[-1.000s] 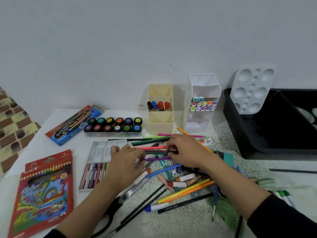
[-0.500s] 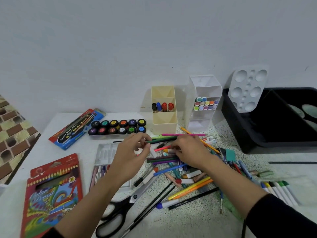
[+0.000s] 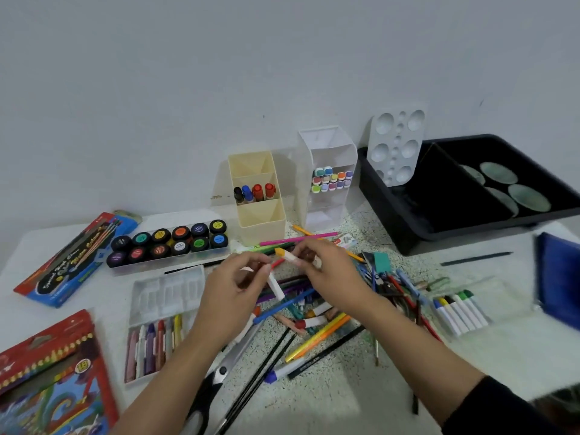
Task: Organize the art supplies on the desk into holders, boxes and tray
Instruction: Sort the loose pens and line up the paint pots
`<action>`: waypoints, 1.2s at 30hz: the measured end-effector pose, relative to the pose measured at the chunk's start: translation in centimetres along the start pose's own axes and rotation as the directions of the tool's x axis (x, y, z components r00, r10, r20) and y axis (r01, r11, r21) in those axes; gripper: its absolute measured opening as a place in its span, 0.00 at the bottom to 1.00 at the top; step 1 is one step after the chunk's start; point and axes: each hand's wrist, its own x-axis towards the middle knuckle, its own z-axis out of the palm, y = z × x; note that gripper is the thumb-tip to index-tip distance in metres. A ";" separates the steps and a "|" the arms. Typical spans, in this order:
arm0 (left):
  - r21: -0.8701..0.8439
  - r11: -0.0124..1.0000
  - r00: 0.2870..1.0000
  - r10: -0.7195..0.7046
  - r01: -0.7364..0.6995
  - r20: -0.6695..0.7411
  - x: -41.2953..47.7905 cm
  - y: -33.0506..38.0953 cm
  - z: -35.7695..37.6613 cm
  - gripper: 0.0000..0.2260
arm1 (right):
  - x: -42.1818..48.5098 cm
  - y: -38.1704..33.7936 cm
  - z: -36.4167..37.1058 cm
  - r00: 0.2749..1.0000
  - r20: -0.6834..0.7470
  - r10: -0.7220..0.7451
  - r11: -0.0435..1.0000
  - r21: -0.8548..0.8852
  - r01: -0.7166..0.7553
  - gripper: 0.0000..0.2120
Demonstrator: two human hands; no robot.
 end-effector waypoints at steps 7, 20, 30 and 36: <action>-0.026 1.000 0.996 -0.008 0.010 0.085 -0.4 1.4 4.4 0.04 | -4.0 1.9 -4.7 0.995 0.074 0.071 0.979 0.187 -0.083 0.21; 0.016 1.000 0.995 0.010 -0.012 0.101 -2.0 7.8 21.4 0.06 | -10.0 14.4 -17.8 0.989 0.148 -0.029 0.987 0.161 0.005 0.19; 0.208 0.978 0.996 0.009 -0.026 0.084 -2.4 10.6 33.0 0.08 | -11.8 24.3 -25.6 0.977 0.200 -0.075 0.991 0.123 0.051 0.12; 0.320 0.946 0.986 0.004 -0.057 0.164 -1.8 10.1 35.5 0.13 | -11.8 26.2 -26.1 0.960 0.277 -0.047 0.993 0.120 0.014 0.12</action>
